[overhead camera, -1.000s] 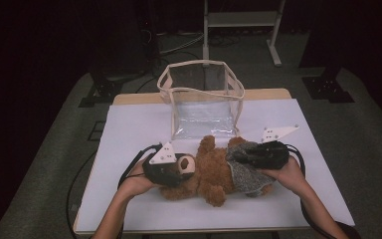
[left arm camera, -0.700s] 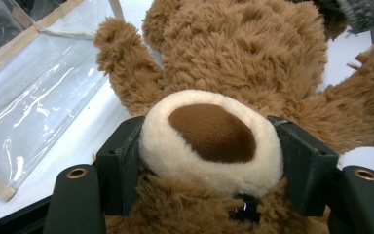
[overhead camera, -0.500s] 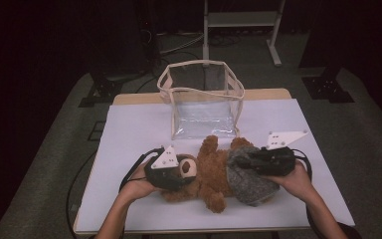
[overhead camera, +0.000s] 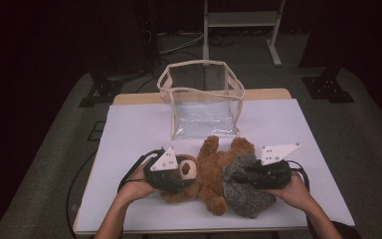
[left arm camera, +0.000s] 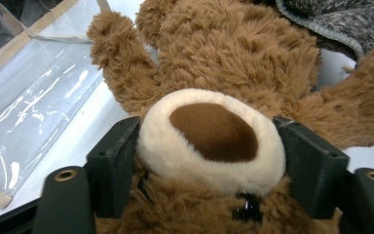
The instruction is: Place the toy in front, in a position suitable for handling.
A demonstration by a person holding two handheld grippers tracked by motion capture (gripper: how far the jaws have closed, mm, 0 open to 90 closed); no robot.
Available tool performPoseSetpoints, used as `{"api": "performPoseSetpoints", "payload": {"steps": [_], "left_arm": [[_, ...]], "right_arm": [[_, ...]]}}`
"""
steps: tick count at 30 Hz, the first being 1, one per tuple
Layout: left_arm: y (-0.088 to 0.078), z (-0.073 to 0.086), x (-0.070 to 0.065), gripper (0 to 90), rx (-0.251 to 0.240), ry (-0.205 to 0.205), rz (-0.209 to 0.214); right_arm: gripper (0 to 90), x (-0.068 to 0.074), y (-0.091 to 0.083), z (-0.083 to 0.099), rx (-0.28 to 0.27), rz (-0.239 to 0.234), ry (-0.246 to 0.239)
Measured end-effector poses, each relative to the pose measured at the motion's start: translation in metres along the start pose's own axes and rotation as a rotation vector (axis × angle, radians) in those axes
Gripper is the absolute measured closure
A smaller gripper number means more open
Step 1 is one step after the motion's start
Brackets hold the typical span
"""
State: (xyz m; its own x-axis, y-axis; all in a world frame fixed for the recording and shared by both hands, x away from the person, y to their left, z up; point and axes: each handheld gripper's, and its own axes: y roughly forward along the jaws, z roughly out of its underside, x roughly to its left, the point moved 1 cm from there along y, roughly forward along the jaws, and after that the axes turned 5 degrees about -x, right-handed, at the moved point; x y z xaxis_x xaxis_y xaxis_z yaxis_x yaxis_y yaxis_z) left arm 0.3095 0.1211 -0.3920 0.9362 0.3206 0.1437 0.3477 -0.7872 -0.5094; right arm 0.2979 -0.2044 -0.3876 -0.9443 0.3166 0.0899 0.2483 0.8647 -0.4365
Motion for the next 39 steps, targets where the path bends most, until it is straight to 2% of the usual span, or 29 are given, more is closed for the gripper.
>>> {"api": "performPoseSetpoints", "payload": {"steps": [2,3,9,12,15,20,23,26,29,34,37,38,39], "left_arm": [[-0.001,0.001,0.002,20.3,0.012,-0.014,-0.014],[-0.003,0.002,0.005,17.5,0.012,-0.036,-0.010],[-0.012,0.009,0.011,17.2,0.004,-0.083,0.007],[-0.013,0.013,0.012,17.3,0.010,-0.079,0.031],[-0.012,0.014,0.012,18.1,0.005,-0.079,0.037],[-0.010,0.016,0.012,24.8,0.002,-0.073,0.032],[-0.008,0.016,0.013,27.9,-0.007,-0.076,0.027],[-0.008,0.016,0.014,29.3,-0.007,-0.077,0.028],[-0.008,0.015,0.013,29.4,-0.001,-0.064,0.027],[-0.007,0.015,0.013,29.5,-0.007,-0.059,0.028],[-0.007,0.015,0.013,29.4,-0.009,-0.059,0.026],[-0.007,0.015,0.013,29.4,-0.009,-0.059,0.026],[-0.007,0.014,0.012,29.3,-0.007,-0.054,0.025]], "right_arm": [[70.4,-0.001,-0.004,0.004,0.005,0.007,0.002],[70.4,-0.002,-0.006,0.006,0.005,0.004,0.010],[70.3,-0.012,-0.013,0.012,-0.008,0.002,0.047],[70.2,-0.014,-0.013,0.014,-0.015,-0.004,0.058],[70.2,-0.013,-0.013,0.013,-0.008,-0.005,0.055],[70.3,-0.014,-0.013,0.012,-0.019,-0.009,0.064],[70.4,-0.013,-0.013,0.004,-0.027,-0.006,0.063],[70.5,-0.011,-0.011,-0.010,-0.028,-0.010,0.035],[70.4,-0.009,0.001,-0.027,-0.022,-0.025,0.002],[70.5,0.002,0.037,-0.052,0.065,-0.074,-0.072],[70.5,0.012,0.057,-0.058,0.126,-0.099,-0.113],[70.5,0.012,0.057,-0.058,0.126,-0.099,-0.113],[70.6,0.018,0.067,-0.056,0.151,-0.123,-0.123]]}}
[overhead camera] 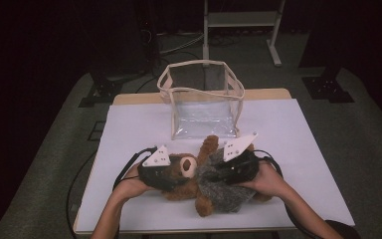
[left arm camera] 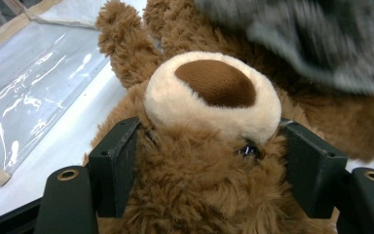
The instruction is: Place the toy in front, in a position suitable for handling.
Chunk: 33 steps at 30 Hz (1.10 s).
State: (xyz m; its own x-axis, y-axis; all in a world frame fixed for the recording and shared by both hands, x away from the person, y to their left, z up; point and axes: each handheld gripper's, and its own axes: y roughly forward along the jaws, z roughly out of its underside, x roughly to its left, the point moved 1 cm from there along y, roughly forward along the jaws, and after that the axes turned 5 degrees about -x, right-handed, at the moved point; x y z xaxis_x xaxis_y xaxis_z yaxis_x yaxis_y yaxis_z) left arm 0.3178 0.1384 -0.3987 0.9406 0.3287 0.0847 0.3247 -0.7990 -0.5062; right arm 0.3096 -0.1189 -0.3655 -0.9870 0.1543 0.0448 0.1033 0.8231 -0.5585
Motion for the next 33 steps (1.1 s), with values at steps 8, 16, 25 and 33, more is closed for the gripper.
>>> {"api": "performPoseSetpoints", "payload": {"steps": [8,16,25,33], "left_arm": [[-0.001,0.000,0.000,28.7,-0.002,0.002,-0.001],[0.001,-0.001,-0.001,28.9,0.004,0.011,-0.004],[0.001,-0.001,-0.003,28.8,0.012,0.026,-0.006],[0.001,-0.001,-0.002,28.8,0.007,0.017,-0.005]], "right_arm": [[70.8,0.008,-0.007,0.019,0.048,-0.026,0.000],[70.8,0.009,-0.025,0.010,0.041,-0.038,-0.004],[70.7,0.010,0.012,-0.003,0.098,-0.048,-0.059],[70.7,0.008,-0.019,0.020,0.048,0.002,-0.021]]}}
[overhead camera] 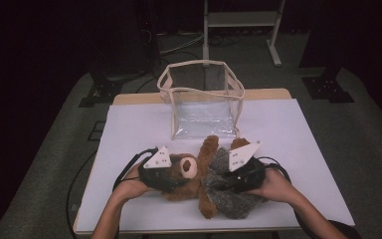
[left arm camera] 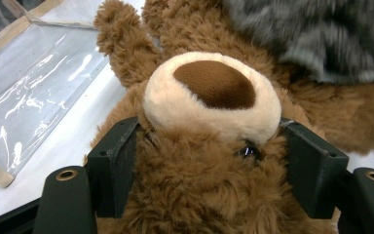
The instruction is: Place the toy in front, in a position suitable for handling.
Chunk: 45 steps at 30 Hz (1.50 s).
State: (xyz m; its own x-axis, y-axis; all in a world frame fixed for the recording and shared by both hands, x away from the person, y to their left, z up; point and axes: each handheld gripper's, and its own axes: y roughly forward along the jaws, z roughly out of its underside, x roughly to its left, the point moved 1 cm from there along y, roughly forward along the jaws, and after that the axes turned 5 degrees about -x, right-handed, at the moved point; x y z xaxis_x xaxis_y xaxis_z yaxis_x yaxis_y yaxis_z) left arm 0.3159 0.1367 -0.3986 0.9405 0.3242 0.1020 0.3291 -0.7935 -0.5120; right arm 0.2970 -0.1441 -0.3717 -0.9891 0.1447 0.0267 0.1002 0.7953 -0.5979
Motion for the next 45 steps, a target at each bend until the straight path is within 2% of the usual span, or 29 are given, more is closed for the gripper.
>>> {"api": "performPoseSetpoints", "payload": {"steps": [6,9,10,11,15,19,21,26,27,30,34,38,40,45], "left_arm": [[0.000,0.000,0.000,28.6,-0.001,-0.001,0.001],[0.000,0.000,0.000,28.5,-0.002,0.001,0.003],[0.000,0.000,0.000,28.5,-0.002,0.001,0.003],[-0.001,0.000,0.000,28.4,0.002,0.007,0.003],[0.000,0.000,-0.001,28.2,0.003,0.013,0.000],[0.000,-0.001,-0.001,28.1,0.004,0.013,-0.002],[0.000,-0.001,-0.001,28.2,0.006,0.012,-0.003],[0.000,-0.002,-0.002,28.3,0.011,0.018,-0.002],[0.000,-0.002,-0.002,28.3,0.015,0.026,-0.002],[0.000,-0.003,-0.003,28.3,0.019,0.039,-0.003],[0.000,-0.003,-0.004,28.2,0.019,0.040,-0.002],[-0.001,-0.004,-0.003,27.7,0.023,0.042,0.000],[-0.001,-0.005,-0.002,27.3,0.018,0.048,0.003],[-0.002,-0.009,-0.001,27.3,0.018,0.069,-0.002]], "right_arm": [[70.7,-0.001,-0.036,0.026,-0.053,0.075,0.061],[70.7,-0.002,-0.052,0.045,-0.076,0.107,0.120],[70.7,-0.002,-0.052,0.045,-0.076,0.107,0.120],[70.7,-0.003,-0.061,0.058,-0.096,0.117,0.157],[70.7,-0.002,-0.073,0.080,-0.115,0.131,0.219],[70.7,-0.002,-0.082,0.092,-0.126,0.147,0.257],[70.7,-0.004,-0.085,0.091,-0.139,0.145,0.260],[70.7,-0.013,-0.084,0.074,-0.161,0.145,0.234],[70.7,-0.020,-0.080,0.063,-0.170,0.141,0.223],[70.6,-0.032,-0.069,0.046,-0.179,0.133,0.202],[70.6,-0.045,-0.056,0.032,-0.185,0.122,0.194],[70.7,-0.048,-0.049,0.036,-0.177,0.110,0.208],[70.9,-0.044,-0.049,0.046,-0.194,0.088,0.239],[71.2,-0.031,-0.049,0.059,-0.197,0.070,0.257]]}}
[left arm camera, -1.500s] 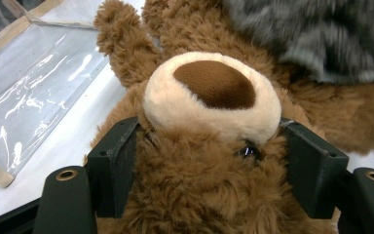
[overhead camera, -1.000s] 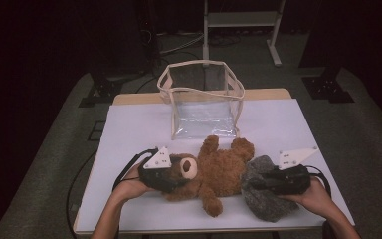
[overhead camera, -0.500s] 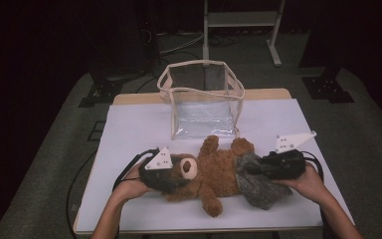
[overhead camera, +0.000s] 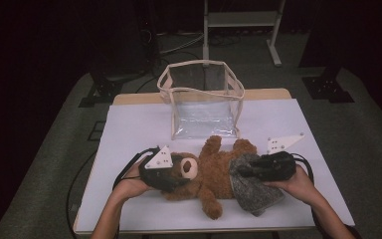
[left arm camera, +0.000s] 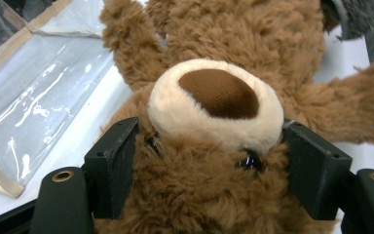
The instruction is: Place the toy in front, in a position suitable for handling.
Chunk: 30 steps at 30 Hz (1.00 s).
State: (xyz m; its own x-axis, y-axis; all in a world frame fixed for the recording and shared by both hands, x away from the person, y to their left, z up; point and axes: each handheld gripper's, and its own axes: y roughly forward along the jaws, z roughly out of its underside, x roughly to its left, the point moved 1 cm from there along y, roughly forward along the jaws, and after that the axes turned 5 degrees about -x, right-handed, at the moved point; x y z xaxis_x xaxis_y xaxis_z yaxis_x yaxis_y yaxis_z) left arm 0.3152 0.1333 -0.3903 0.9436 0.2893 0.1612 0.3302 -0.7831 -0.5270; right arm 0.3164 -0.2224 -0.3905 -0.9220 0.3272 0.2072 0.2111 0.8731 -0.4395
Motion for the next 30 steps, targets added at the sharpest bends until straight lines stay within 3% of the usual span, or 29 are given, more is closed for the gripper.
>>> {"api": "performPoseSetpoints", "payload": {"steps": [7,15,21,27,30], "left_arm": [[-0.003,0.000,0.001,26.7,-0.004,-0.007,0.011],[-0.004,-0.003,-0.003,27.0,0.007,-0.007,0.040],[0.000,-0.001,-0.004,28.9,0.019,-0.001,0.025],[-0.001,-0.001,-0.006,29.1,0.017,0.011,0.027],[-0.001,0.000,-0.006,29.1,0.016,0.012,0.026]], "right_arm": [[71.5,0.016,0.002,0.013,-0.004,-0.010,-0.004],[71.4,0.022,-0.003,0.020,0.013,-0.014,-0.012],[71.3,0.020,-0.009,-0.009,0.018,0.020,-0.066],[71.3,0.005,0.002,-0.049,0.019,0.038,-0.112],[71.1,-0.005,0.011,-0.060,0.031,0.062,-0.119]]}}
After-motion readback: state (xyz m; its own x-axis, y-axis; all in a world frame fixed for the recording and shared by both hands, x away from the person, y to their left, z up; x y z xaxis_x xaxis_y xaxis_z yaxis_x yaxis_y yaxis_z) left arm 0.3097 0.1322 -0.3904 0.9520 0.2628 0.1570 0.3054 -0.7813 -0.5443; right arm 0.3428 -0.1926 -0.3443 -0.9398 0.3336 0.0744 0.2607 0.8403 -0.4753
